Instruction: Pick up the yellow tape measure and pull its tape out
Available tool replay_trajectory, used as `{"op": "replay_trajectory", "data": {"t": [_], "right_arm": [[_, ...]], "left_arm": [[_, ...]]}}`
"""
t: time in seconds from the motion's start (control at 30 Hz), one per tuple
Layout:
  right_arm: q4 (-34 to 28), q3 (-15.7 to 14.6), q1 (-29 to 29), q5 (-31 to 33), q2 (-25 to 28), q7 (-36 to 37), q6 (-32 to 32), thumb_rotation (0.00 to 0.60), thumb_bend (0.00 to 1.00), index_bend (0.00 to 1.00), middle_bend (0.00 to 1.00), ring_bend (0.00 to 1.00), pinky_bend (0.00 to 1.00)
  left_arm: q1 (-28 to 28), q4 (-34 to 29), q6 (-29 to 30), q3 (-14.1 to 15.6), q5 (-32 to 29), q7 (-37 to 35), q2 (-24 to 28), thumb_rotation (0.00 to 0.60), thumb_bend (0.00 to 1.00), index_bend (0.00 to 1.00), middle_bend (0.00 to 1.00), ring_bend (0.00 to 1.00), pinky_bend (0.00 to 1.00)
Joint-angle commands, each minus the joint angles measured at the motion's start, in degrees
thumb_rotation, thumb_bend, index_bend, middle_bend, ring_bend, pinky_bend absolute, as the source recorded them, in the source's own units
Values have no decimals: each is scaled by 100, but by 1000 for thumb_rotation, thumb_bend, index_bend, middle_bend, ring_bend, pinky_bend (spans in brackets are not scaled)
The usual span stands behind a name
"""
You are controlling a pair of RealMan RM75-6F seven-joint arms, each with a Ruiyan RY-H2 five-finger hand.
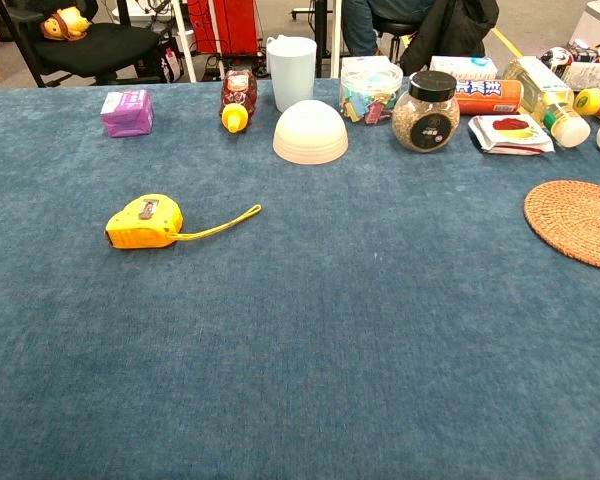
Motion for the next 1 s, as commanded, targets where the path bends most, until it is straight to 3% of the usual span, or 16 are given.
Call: {"op": "replay_trajectory", "data": {"t": [0.03, 1.0], "right_arm": [[8, 0, -3, 10, 0, 10, -1, 600, 151, 284, 322, 326, 291], [0, -49, -60, -78, 9, 89, 98, 600, 151, 284, 321, 326, 292]], "left_arm": [[-1, -2, -13, 5, -5, 6, -4, 600, 86, 492, 336, 258, 308], [-56, -24, -31, -24, 110, -153, 40, 600, 86, 492, 337, 269, 323]]}}
